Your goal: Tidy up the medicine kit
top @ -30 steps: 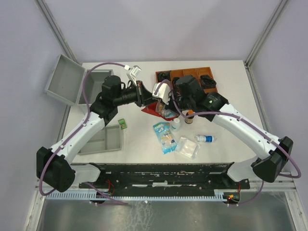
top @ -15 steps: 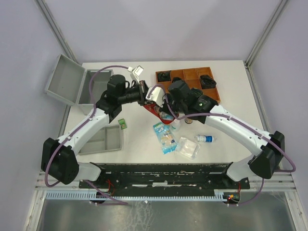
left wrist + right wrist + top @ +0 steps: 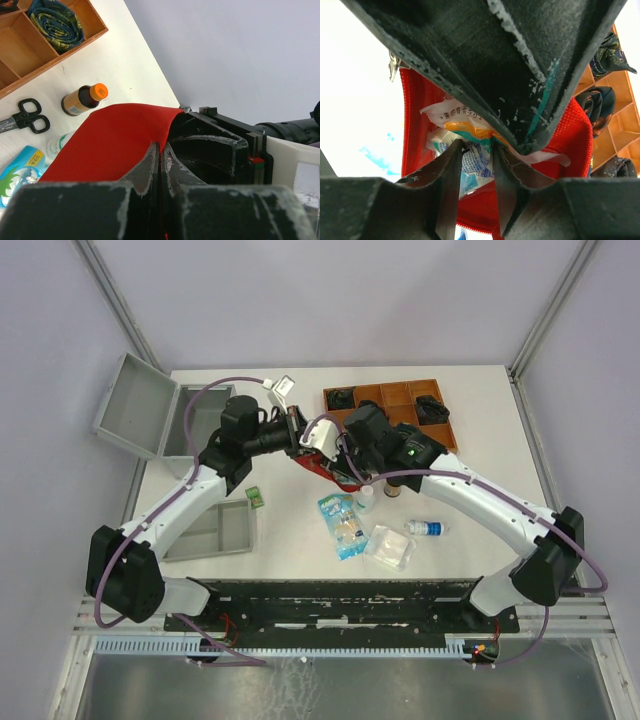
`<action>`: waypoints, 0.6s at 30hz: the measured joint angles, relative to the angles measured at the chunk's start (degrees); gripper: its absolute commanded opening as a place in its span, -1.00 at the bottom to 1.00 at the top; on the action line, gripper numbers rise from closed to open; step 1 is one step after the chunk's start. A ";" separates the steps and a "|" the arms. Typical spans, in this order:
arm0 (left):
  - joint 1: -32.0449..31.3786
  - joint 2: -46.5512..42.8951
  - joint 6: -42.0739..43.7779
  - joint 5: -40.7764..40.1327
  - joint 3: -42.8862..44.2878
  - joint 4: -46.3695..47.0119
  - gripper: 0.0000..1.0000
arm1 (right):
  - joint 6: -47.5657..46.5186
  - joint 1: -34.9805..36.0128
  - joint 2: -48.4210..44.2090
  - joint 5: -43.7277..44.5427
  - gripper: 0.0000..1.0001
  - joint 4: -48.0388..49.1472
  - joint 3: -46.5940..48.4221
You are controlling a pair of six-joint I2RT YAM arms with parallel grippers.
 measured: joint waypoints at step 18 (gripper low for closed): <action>0.57 -0.83 2.64 -1.38 -0.26 -0.33 -0.95 | 1.92 -3.08 -0.94 -9.97 0.39 -12.74 9.31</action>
